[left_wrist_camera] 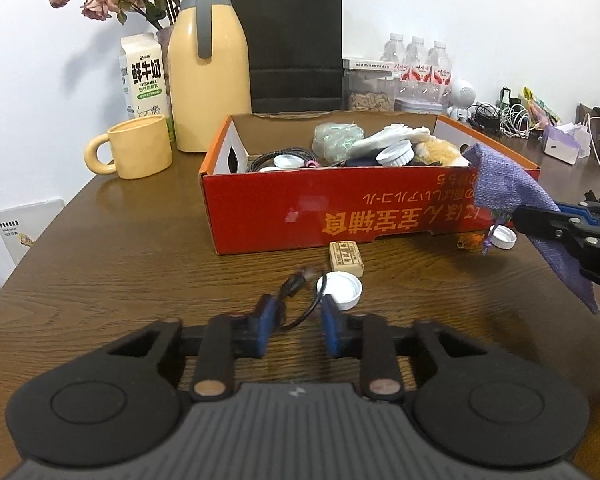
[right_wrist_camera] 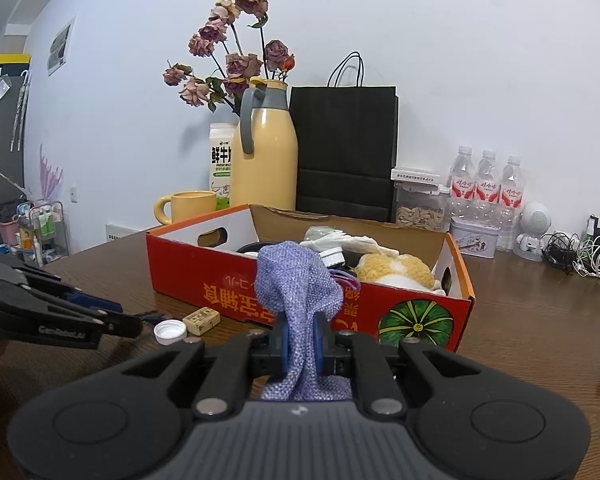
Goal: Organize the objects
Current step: 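Hold the purple cloth up with the right gripper while the left gripper grasps the black cable and white cap, then carry both held items into the box and open both grippers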
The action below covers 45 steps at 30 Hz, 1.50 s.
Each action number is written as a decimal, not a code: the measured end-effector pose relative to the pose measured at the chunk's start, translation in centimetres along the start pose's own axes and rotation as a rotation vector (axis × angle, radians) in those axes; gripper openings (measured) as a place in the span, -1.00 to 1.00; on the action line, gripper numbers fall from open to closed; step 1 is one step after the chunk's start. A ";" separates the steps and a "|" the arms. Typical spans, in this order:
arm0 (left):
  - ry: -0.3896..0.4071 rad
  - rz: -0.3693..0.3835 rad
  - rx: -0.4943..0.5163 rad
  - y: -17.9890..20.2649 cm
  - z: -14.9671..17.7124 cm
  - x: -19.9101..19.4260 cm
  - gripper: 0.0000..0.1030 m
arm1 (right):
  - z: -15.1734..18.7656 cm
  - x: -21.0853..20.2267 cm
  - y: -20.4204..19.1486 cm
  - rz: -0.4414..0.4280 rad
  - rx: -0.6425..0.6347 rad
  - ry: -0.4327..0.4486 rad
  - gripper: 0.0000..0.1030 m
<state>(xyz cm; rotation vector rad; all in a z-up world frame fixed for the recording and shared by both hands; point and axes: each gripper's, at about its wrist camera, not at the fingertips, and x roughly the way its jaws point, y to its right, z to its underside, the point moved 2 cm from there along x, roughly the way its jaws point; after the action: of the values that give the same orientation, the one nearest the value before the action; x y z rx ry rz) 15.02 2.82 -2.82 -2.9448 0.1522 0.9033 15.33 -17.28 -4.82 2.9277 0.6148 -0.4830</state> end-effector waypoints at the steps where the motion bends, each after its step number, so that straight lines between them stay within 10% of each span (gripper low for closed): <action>1: 0.004 0.001 0.001 0.0 0.0 -0.2 -0.70 | 0.0 0.0 0.0 0.002 0.000 0.001 -0.79; 17: 0.089 -0.003 0.010 -0.1 0.1 -2.7 -0.96 | 0.2 -0.5 -0.2 0.022 -0.002 0.010 -0.79; 20: 0.065 -0.005 0.003 -0.1 0.2 -2.3 -0.78 | 0.2 -0.5 -0.2 0.023 -0.003 0.010 -0.79; 22: 0.055 -0.008 -0.001 0.0 0.1 -1.7 -0.20 | 0.2 -0.6 -0.2 0.023 -0.004 0.008 -0.79; 26: 0.021 -0.045 0.005 0.1 -0.5 0.3 -0.16 | 0.2 -0.6 -0.3 0.022 -0.007 0.003 -0.79; 34: -0.047 -0.017 0.022 0.1 -0.8 3.3 -0.81 | 0.2 -0.5 -0.3 0.016 -0.004 0.001 -0.78; 45: 0.106 -0.011 0.033 0.6 -1.6 -0.7 -0.82 | 0.1 -0.7 -0.6 0.021 -0.021 0.033 -0.78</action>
<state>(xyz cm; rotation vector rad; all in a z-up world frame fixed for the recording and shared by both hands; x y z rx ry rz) 15.30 2.11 -1.13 -2.9610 0.1536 0.7357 14.40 -16.99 -4.70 2.9249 0.5891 -0.4239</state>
